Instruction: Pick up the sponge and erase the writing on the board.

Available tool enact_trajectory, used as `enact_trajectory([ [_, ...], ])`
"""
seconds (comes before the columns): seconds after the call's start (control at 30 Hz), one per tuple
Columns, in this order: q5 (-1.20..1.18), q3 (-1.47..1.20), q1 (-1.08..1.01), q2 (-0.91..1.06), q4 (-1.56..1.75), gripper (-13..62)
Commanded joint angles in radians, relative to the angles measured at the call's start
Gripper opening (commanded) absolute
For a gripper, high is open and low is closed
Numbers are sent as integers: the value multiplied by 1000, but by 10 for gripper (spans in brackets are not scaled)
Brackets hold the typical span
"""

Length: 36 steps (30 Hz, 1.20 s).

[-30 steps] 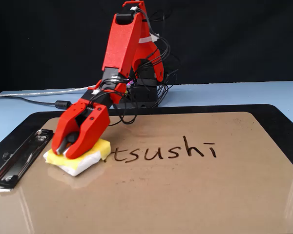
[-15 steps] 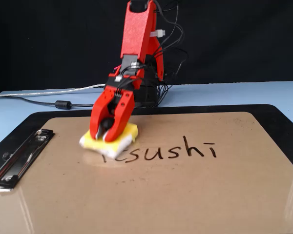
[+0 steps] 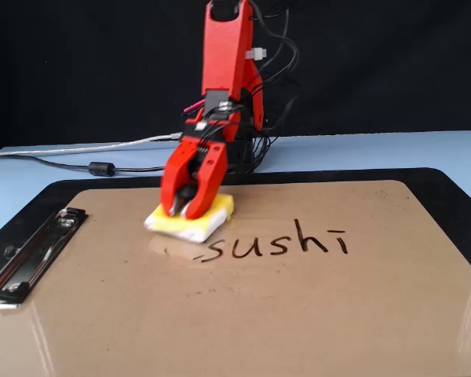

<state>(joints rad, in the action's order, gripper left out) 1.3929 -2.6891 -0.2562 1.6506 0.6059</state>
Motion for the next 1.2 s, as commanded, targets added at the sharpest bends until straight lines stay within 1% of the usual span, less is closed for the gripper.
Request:
enact_trajectory([
  [0.0,18,18,-18,9,12,-81],
  [0.1,20,218,-17,-195,18,-81],
  [0.13,20,336,-17,-310,21,-81],
  [0.23,18,623,-25,-560,20,-81],
  [0.3,17,749,-63,-638,11,-81],
  [0.4,14,660,-149,-604,17,-81],
  [0.57,14,285,-155,-333,77,-81],
  [0.67,14,149,-143,-233,129,-81],
  [0.73,18,158,-94,-244,140,-81],
  [0.8,25,245,5,-311,143,-81],
  [0.9,54,485,92,-511,141,-81],
  [1.0,74,675,135,-663,137,-81],
  [1.1,77,652,166,-660,137,-81],
  [1.17,77,508,167,-566,140,-81],
])
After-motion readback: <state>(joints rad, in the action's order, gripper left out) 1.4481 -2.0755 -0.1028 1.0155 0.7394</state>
